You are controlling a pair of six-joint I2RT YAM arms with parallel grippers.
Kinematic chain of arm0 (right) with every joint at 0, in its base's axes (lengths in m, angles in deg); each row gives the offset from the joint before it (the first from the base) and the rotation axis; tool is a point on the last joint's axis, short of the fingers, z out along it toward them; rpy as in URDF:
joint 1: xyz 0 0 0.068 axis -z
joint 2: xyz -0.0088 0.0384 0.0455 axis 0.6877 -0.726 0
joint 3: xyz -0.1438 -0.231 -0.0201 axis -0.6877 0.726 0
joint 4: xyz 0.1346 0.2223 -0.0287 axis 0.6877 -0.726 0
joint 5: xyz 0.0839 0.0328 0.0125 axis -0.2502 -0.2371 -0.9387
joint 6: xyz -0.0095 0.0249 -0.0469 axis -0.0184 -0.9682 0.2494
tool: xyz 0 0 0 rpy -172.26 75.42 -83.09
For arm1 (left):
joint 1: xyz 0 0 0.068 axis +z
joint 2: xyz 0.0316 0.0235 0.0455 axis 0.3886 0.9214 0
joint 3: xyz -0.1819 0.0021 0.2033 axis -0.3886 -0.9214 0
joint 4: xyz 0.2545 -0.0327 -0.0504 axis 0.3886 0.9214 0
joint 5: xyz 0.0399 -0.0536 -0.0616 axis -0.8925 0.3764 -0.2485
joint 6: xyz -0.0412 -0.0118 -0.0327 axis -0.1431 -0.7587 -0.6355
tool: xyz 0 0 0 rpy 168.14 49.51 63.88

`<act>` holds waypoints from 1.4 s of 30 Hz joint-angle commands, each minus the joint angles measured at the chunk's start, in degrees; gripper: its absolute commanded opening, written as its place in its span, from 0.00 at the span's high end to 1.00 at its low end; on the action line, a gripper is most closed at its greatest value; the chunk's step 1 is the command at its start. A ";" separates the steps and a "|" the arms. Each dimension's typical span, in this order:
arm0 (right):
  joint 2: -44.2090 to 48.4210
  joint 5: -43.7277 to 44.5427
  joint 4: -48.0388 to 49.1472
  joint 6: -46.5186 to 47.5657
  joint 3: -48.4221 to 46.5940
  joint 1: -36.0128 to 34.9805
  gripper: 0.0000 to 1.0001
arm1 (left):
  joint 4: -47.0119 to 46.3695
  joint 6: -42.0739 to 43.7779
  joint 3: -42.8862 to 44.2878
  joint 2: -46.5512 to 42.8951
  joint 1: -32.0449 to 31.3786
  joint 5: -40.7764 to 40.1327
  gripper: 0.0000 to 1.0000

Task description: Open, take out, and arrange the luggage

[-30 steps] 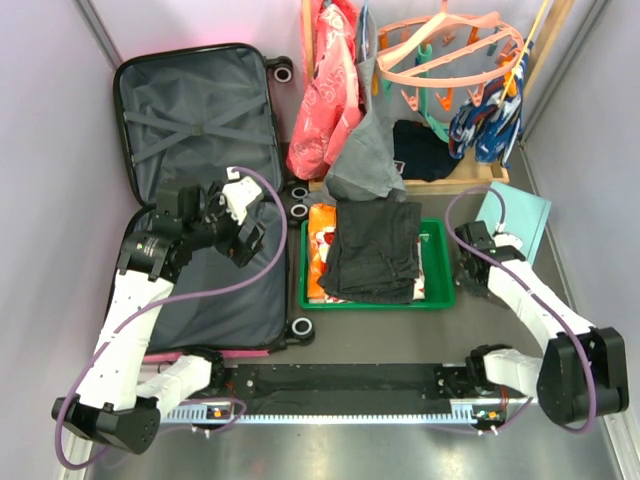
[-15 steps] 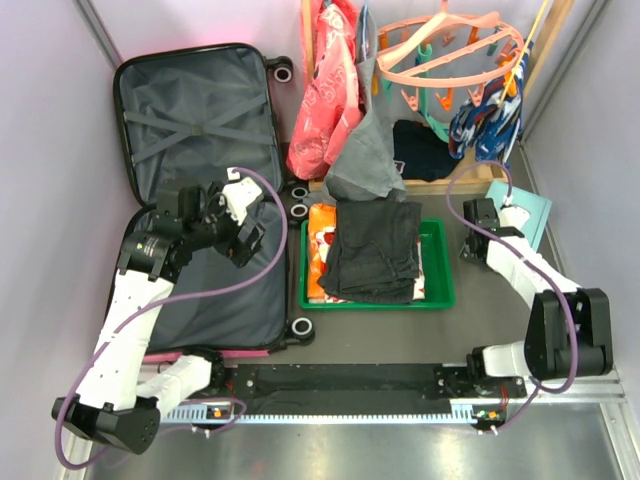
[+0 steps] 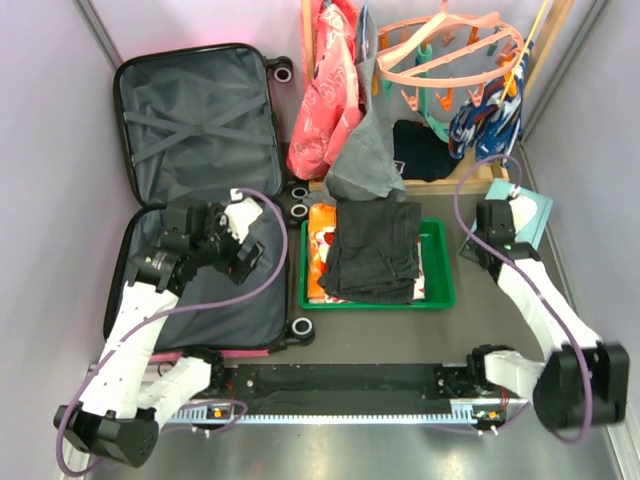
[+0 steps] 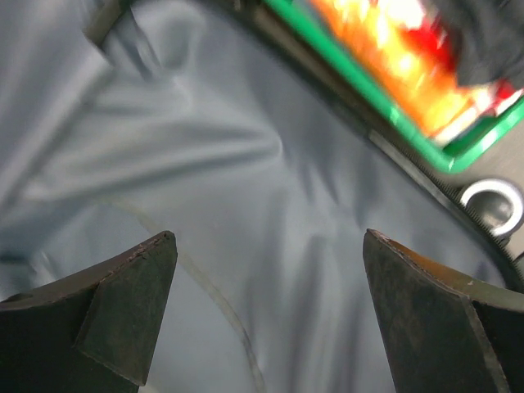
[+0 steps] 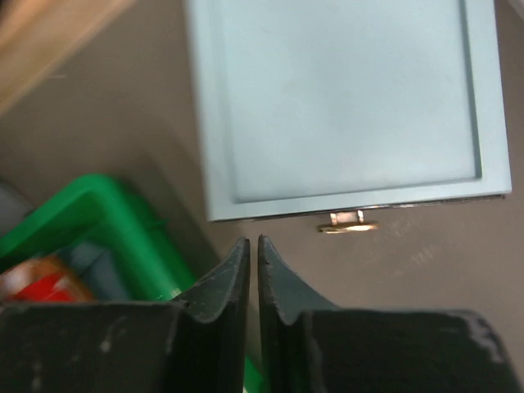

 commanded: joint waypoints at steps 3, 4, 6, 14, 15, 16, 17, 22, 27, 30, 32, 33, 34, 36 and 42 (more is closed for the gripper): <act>17.22 -14.35 2.76 13.26 0.18 -4.16 0.54 | -3.72 -2.45 -9.31 -5.47 -0.30 -7.60 0.01; 19.59 -15.59 2.41 13.62 0.44 -4.26 0.43 | -4.52 -2.98 -10.45 -7.14 -0.30 -9.18 0.01; 25.48 -16.48 1.19 14.06 0.97 -4.17 0.19 | -7.67 -4.47 -14.32 -9.07 -0.30 -11.38 0.01; 41.40 -17.00 -1.11 14.33 6.06 -4.26 0.04 | -16.30 -8.87 -26.54 -22.61 -0.21 -22.90 0.01; 43.50 -17.35 -1.11 14.15 7.03 -4.26 0.02 | -16.57 -8.96 -27.25 -24.62 -0.21 -23.95 0.01; 44.47 -17.45 -1.28 14.06 7.38 -4.26 0.01 | -18.22 -9.22 -28.56 -25.51 -0.21 -25.09 0.01; 45.35 -17.01 -1.80 14.06 7.65 -4.26 0.01 | -18.76 -10.01 -29.18 -26.30 -0.21 -26.49 0.01; 52.11 -13.93 -3.57 12.48 9.58 -4.26 0.01 | -22.63 -12.39 -33.05 -29.04 0.58 -34.40 0.01; 56.43 -12.26 -4.97 11.25 11.07 -4.26 0.01 | -22.99 -12.31 -33.32 -29.30 1.54 -33.63 0.01; 57.23 -11.83 -4.80 11.16 11.43 -4.26 0.01 | -22.63 -11.34 -33.40 -29.39 2.07 -31.43 0.01; 56.88 -10.68 -5.32 10.72 11.26 -4.26 0.01 | -22.28 -10.99 -33.49 -29.56 2.25 -30.03 0.01; 56.88 -10.59 -5.33 10.72 11.25 -4.17 0.01 | -22.28 -10.81 -33.49 -29.48 2.51 -29.76 0.01; 56.79 -10.50 -5.41 10.72 11.25 -4.26 0.01 | -22.28 -10.81 -33.49 -29.56 2.60 -29.67 0.01; 56.88 -10.07 -5.76 10.63 11.17 -4.26 0.01 | -22.28 -10.63 -33.75 -29.56 2.77 -29.41 0.01; 56.97 -8.74 -6.20 10.02 11.25 -4.26 0.01 | -22.37 -10.11 -34.28 -29.56 3.48 -28.53 0.01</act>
